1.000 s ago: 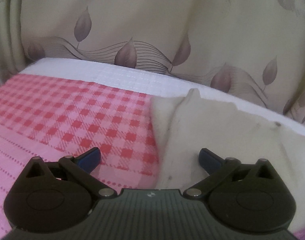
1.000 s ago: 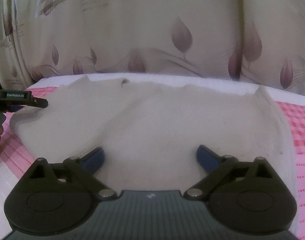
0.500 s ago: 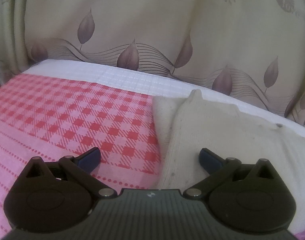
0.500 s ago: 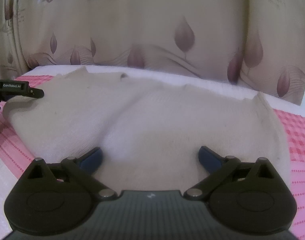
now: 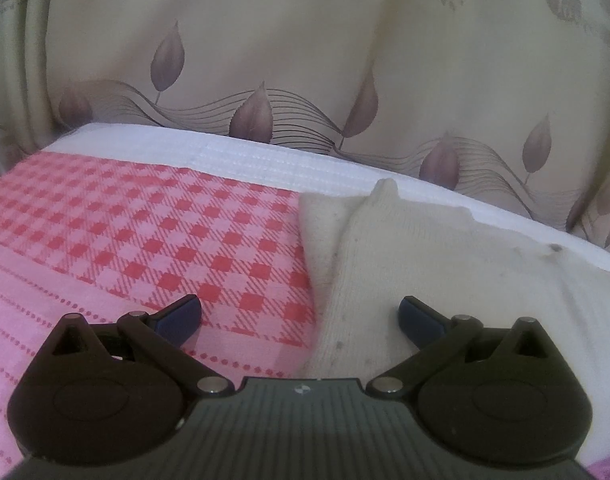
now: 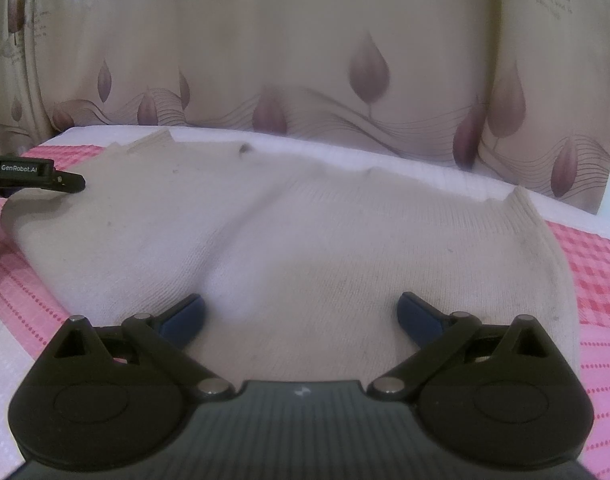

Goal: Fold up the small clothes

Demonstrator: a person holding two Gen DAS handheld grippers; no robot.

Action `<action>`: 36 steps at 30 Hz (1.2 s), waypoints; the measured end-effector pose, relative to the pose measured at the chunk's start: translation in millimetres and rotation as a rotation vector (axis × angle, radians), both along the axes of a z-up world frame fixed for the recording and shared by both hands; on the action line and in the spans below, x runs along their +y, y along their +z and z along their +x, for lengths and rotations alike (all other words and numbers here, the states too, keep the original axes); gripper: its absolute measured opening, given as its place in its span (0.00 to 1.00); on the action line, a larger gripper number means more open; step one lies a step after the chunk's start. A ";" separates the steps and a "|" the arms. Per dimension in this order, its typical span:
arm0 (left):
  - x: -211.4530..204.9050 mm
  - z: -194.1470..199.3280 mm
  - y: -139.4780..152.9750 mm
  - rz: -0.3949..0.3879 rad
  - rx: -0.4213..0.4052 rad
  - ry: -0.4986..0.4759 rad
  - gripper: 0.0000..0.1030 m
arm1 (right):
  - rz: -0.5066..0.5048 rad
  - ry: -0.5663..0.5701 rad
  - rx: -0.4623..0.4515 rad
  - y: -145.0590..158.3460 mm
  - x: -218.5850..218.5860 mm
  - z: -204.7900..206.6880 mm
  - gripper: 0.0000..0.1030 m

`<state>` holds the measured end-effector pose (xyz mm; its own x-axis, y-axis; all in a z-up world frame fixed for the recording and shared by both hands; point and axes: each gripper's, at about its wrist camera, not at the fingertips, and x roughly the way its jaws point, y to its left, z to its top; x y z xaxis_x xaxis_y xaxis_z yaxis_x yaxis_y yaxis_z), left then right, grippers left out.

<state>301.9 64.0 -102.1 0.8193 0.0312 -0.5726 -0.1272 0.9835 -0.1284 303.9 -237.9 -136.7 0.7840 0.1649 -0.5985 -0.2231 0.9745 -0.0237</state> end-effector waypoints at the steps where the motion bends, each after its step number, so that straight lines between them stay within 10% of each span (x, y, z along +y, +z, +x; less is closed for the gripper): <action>1: -0.8 -0.4 0.1 0.007 -0.001 0.000 1.00 | -0.003 -0.001 0.000 0.3 0.8 0.0 1.00; 36: -21.8 -7.5 3.9 0.184 -0.045 0.010 1.00 | -0.013 -0.036 -0.006 0.1 4.0 -3.8 1.00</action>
<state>294.4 42.3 -98.1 0.8431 0.1399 -0.5192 -0.1350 0.9897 0.0475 300.1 -233.9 -136.7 0.7927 0.1291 -0.5958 -0.1878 0.9815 -0.0372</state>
